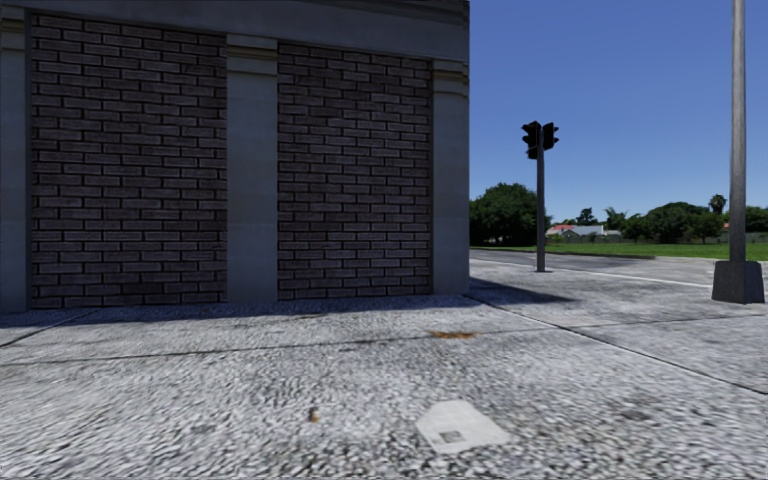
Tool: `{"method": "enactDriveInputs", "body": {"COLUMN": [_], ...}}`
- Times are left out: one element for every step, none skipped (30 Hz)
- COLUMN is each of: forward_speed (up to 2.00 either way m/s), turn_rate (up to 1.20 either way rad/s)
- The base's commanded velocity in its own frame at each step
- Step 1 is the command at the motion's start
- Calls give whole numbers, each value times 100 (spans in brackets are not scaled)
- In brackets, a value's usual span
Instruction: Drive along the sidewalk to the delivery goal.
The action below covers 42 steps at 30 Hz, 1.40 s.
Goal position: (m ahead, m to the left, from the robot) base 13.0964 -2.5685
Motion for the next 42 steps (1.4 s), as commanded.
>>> {"method": "enactDriveInputs", "body": {"forward_speed": [139,139,139,139,139,139,139,139,139,139,139,139,139,139,139,139,139,139,139,139,139,139,139,139,139,139,139,139,139,139,139,139,139,139,139,139,139,139,139,139,139,139], "turn_rate": [0,0,0,0,0,0,-1,-6,-9,-9,-21,-28,-31,-31,-32,-34,-39,-39,-40,-40,-44,-44,-50,-52,-52,-52,-52,-52,-54,-57,-57,-57,-58,-58,-58,-58,-58,-58,-58,-58,-58,-58]}}
